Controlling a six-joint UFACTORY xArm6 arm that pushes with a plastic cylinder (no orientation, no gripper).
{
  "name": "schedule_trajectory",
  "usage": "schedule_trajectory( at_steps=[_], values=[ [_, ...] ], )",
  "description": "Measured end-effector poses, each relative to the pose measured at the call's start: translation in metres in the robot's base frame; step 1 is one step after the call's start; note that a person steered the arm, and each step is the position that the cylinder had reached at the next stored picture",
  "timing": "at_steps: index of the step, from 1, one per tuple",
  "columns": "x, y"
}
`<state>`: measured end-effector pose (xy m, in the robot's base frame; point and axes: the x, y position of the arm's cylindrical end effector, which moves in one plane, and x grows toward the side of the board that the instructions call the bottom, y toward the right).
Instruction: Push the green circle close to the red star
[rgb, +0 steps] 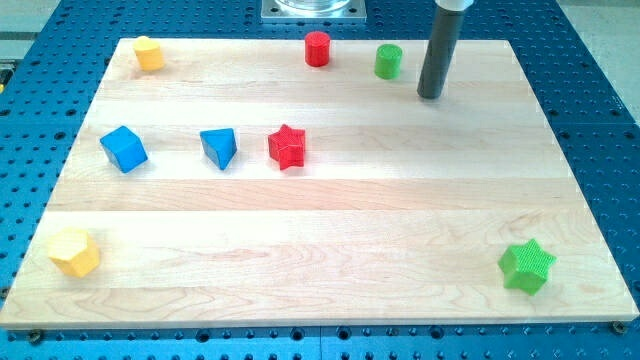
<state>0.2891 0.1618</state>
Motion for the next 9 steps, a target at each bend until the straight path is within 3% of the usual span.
schedule_trajectory(
  at_steps=[1, 2, 3, 4, 5, 6, 8, 9],
  values=[
    [-0.074, 0.000],
    [-0.060, -0.064],
    [0.018, -0.089],
    [0.049, -0.072],
    [0.034, -0.046],
    [0.068, -0.036],
    [0.124, -0.098],
    [0.154, -0.065]
  ],
)
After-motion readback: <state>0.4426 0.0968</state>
